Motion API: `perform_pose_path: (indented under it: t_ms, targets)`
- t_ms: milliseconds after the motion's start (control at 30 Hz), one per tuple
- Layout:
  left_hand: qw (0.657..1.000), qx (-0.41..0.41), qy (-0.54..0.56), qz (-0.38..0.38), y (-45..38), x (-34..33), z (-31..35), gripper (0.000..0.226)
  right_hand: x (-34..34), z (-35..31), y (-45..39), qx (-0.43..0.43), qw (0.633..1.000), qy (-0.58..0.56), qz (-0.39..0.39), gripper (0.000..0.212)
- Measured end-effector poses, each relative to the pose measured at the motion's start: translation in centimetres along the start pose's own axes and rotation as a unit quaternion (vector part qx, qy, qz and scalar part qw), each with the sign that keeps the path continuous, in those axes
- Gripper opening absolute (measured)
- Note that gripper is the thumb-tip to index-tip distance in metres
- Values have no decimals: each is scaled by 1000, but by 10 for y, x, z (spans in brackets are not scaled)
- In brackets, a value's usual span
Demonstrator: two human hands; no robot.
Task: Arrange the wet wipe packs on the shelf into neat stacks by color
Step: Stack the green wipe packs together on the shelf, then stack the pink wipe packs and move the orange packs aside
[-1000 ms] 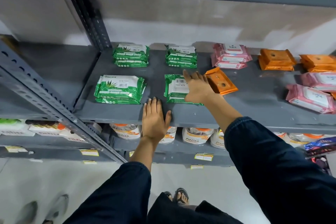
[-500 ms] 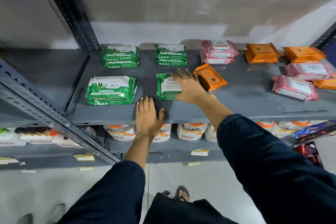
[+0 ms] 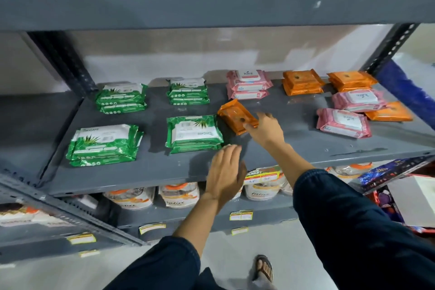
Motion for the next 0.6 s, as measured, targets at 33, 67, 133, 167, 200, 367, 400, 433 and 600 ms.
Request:
perform_pose_path:
  t_ms: [33, 67, 133, 167, 200, 367, 400, 433, 600]
  targets:
    - [1000, 1, -3, -8, -3, -9, 5, 45, -1, 3, -4, -1, 1000, -1, -14, 57]
    - [1000, 8, -5, -13, -7, -17, 10, 45, -2, 5, -9, -1, 1000, 3, -30, 61]
    - [999, 31, -18, -17, -13, -30, 16, 46, -5, 10, -18, 2, 998, 22, -61, 66]
    - [998, 47, -24, -22, -17, -36, 18, 47, -7, 13, -22, 1, 996, 32, -77, 68]
    - [997, 68, -26, -25, -21, -41, 18, 49, -10, 14, -26, 7, 995, 38, -92, 69]
    - [986, 158, -43, -19, -25, -57, 6, 53, -33, -3, -38, 80, 982, 71, -157, 74]
    - [986, 158, -46, -18, -25, -59, 8, 53, -37, -5, -40, 86, 980, 82, -160, 82]
    - [986, 158, -47, -20, -25, -60, 8, 54, -39, -7, -42, 86, 979, 95, -156, 87]
    - [983, 168, -56, -38, -27, -58, 9, 57, -40, -10, -50, 91, 982, 106, -130, 78]
Point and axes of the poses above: each hand's wrist, its own y-axis away from the middle knuckle, its own x-axis out of the back of the hand, z = x × y, the point moved 9 cm from there along -y, towards the middle knuckle, and after that the axes turned 8 degrees about -y, right-handed, at the moved point
